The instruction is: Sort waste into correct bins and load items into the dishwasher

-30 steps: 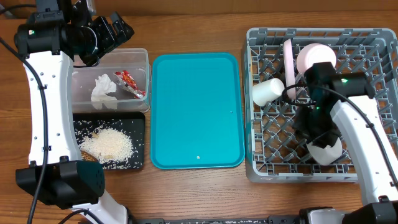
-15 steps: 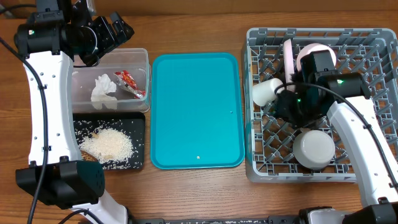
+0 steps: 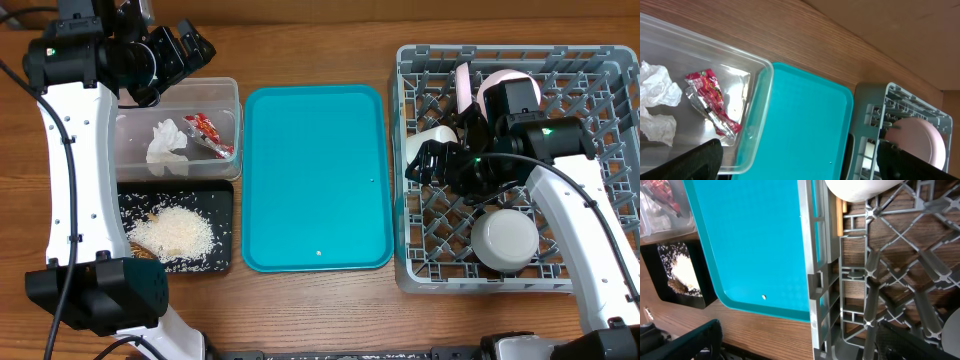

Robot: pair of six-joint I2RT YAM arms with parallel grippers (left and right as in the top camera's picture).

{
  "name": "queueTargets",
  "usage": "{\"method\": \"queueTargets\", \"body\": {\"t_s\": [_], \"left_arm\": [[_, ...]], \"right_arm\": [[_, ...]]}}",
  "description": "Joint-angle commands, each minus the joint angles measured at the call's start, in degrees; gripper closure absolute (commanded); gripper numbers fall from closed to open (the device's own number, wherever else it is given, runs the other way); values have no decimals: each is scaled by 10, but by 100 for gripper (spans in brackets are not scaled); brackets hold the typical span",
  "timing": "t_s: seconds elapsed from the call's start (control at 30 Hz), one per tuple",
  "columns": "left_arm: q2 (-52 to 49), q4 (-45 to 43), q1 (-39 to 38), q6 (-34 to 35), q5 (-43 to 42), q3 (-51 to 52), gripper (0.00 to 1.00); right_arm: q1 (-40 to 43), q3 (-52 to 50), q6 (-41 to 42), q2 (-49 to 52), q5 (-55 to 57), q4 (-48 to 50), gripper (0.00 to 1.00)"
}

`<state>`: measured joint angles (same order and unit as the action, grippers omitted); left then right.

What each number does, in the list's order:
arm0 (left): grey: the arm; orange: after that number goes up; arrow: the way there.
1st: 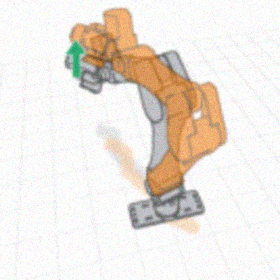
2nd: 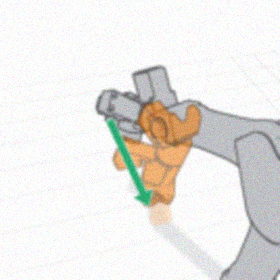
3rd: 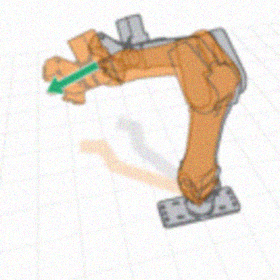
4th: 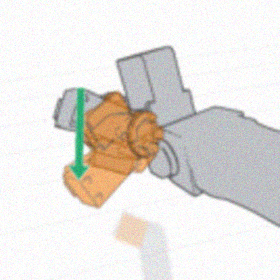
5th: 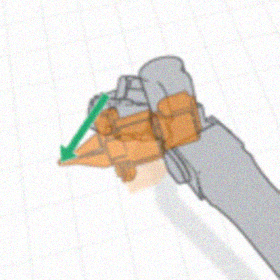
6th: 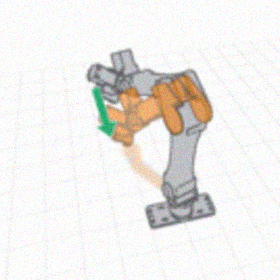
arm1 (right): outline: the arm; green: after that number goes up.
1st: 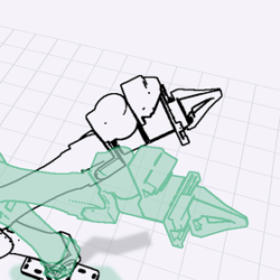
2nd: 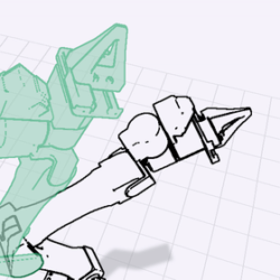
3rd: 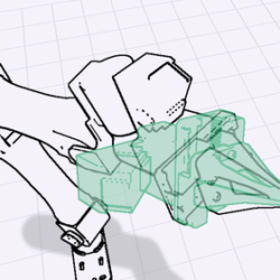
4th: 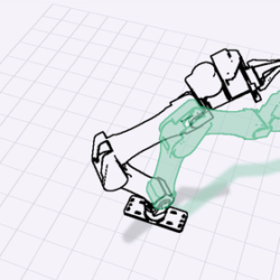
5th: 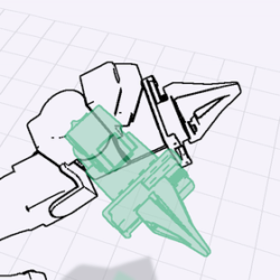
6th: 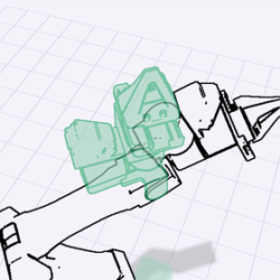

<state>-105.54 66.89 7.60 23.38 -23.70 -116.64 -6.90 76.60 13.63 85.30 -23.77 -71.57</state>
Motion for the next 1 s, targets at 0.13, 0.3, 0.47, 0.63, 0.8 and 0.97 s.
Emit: {"method": "queueTargets", "body": {"t_s": [0.13,0.3,0.47,0.63,0.8,0.97], "left_arm": [[4,0,-1,-17,3,-7,0],[4,0,-1,-17,3,-7,0],[4,0,-1,-17,3,-7,0],[4,0,-1,-17,3,-7,0],[4,0,-1,-17,3,-7,0],[4,0,-1,-17,3,-7,0]], "right_arm": [[-2,13,-6,-14,-7,2,0],[-2,13,-6,-14,-7,2,0],[-2,13,-6,-14,-7,2,0],[-2,13,-6,-14,-7,2,0],[-2,13,-20,-14,14,1,0],[-2,13,-21,-14,78,4,0]]}}
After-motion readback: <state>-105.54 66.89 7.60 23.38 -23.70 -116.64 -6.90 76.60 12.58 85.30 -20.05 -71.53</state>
